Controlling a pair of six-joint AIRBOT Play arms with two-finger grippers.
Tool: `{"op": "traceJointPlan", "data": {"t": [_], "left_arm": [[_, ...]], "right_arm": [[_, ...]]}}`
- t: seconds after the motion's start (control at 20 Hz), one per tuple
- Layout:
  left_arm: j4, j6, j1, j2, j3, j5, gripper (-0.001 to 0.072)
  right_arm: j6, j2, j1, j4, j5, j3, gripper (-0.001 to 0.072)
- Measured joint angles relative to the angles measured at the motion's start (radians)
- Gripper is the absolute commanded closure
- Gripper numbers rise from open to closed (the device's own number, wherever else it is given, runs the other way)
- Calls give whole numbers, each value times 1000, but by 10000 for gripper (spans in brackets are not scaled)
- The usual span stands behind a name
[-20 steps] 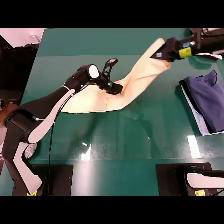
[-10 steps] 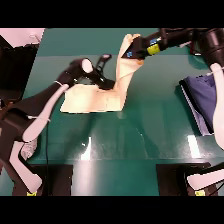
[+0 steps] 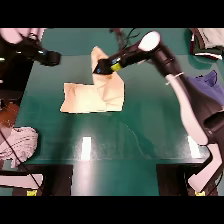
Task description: Fold the shirts.
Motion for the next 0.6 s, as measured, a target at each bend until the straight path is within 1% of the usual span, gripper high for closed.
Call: {"op": "traceJointPlan", "data": {"t": [0.05,0.1,0.15,0.2,0.25,0.35,0.4,0.45,0.5,0.6], "left_arm": [[6,3,25,21,0,-19,678],[9,6,42,35,0,-33,678],[8,7,53,47,0,-45,678],[4,9,63,55,0,-54,678],[-8,10,70,61,-1,-63,679],[-37,10,79,68,-1,-71,678],[-50,11,82,70,-1,-75,678],[-62,11,83,72,-1,-80,678],[-69,13,85,73,-1,-87,678],[-77,20,88,74,-1,-106,678]], "right_arm": [[-26,-31,26,24,-34,0,694],[-54,-60,48,57,-69,2,661],[-82,-93,68,103,-109,6,446],[-111,-125,82,153,-139,15,195],[-141,-159,94,205,-165,28,133],[-196,-206,109,318,-193,42,138],[-224,-212,114,367,-194,36,185],[-249,-208,109,407,-192,18,272],[-264,-194,97,420,-179,-7,287],[-277,-140,55,405,-124,-76,287]]}}
